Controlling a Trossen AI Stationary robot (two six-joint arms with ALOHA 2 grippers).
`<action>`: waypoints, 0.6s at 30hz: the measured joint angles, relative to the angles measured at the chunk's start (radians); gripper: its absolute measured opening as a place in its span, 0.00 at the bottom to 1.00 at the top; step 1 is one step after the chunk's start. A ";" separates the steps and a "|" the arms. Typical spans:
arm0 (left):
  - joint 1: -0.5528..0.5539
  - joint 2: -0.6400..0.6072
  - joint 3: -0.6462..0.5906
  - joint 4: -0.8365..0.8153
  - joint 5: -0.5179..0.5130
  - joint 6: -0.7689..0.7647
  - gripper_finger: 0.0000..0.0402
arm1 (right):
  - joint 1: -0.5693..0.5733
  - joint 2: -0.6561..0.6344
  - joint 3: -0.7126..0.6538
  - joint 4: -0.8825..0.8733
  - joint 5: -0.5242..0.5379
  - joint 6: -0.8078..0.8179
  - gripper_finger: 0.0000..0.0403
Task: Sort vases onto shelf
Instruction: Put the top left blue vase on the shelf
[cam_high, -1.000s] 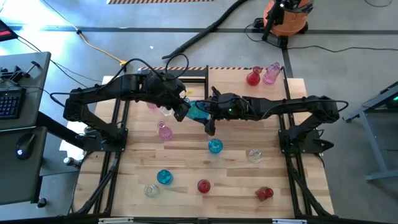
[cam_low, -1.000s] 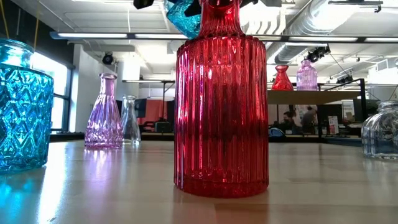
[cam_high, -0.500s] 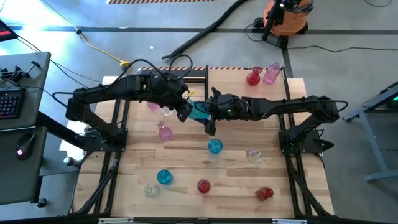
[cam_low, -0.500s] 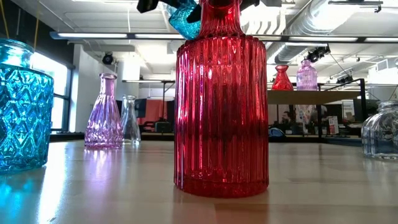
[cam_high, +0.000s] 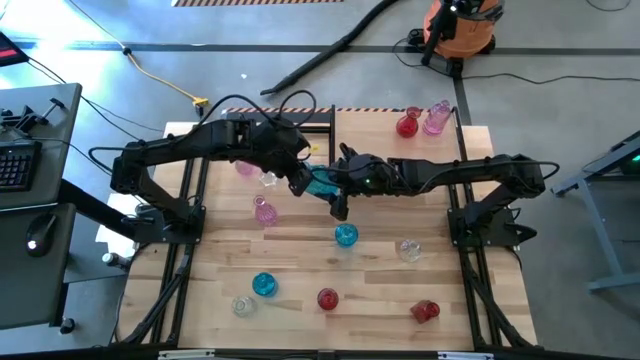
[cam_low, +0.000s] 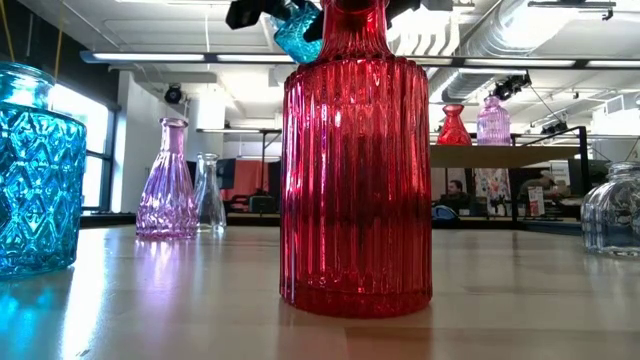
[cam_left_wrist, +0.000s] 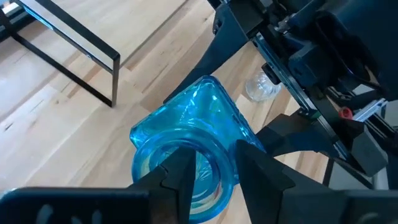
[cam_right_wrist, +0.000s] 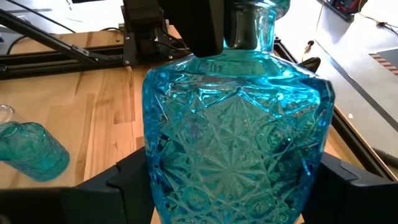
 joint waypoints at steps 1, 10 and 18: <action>0.002 0.000 0.000 -0.001 0.000 0.000 0.27 | 0.000 0.000 0.000 -0.001 0.000 0.000 0.67; 0.019 -0.021 -0.002 -0.003 0.048 -0.034 0.28 | 0.000 -0.002 0.002 -0.035 0.002 0.001 0.67; 0.032 -0.084 -0.002 0.017 0.026 -0.033 0.28 | -0.001 -0.009 0.002 -0.052 0.005 0.012 0.67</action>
